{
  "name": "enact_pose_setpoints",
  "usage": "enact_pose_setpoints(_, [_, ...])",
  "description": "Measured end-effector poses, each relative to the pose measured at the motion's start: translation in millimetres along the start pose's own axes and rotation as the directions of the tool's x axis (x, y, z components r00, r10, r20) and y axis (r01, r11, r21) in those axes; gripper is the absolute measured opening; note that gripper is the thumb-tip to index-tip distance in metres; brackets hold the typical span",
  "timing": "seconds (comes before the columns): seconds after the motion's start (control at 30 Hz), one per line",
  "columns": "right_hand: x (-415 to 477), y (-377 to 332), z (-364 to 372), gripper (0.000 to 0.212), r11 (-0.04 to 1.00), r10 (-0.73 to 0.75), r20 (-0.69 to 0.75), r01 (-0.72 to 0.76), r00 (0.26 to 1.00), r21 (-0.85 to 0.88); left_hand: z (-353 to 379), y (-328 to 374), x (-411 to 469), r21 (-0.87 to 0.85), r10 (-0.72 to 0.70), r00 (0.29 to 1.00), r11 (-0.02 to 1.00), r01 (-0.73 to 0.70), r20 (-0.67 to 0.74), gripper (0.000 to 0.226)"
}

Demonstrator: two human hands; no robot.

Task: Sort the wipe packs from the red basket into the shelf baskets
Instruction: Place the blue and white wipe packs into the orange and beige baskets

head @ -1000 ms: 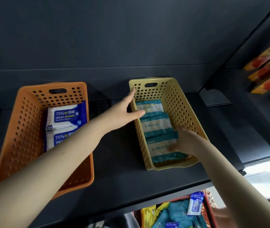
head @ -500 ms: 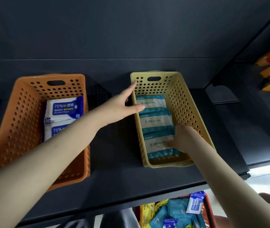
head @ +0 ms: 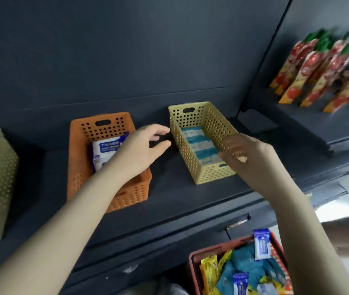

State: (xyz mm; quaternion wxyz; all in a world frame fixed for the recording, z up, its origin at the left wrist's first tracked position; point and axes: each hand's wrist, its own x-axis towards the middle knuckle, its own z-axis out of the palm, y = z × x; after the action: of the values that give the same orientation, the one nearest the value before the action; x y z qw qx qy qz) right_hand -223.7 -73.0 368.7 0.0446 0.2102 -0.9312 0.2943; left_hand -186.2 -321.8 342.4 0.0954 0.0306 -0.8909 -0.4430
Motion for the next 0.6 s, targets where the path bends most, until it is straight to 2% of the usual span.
enact_pose_setpoints(0.1, [-87, -13, 20, 0.03, 0.995, 0.078, 0.015, -0.079, 0.997, 0.067, 5, -2, -85, -0.171, -0.02, 0.998, 0.985, 0.031, 0.067, 0.024])
enact_pose_setpoints(0.17, [-146, -16, 41, 0.028, 0.985, 0.152, 0.076, -0.158, 0.985, 0.071, 17, -15, -140, -0.203, -0.047, 0.989, 0.976, 0.076, 0.141, 0.023])
enact_pose_setpoints(0.27, [-227, -10, 72, 0.026, 0.952, 0.287, 0.188, -0.301, 0.939, 0.053, 43, -41, -214, -0.169, -0.127, 0.958, 0.97, 0.174, 0.255, 0.019])
enact_pose_setpoints(0.4, [-311, 15, 104, 0.027, 0.925, 0.369, 0.351, -0.375, 0.86, -0.054, 85, -71, -283, -0.117, -0.253, 0.88, 0.939, 0.323, 0.402, 0.017])
enact_pose_setpoints(0.6, [-374, 79, 110, 0.02, 0.824, 0.538, 0.419, -0.562, 0.731, -0.077, 157, -85, -320, -0.078, -0.395, 0.759, 0.861, 0.502, 0.517, 0.013])
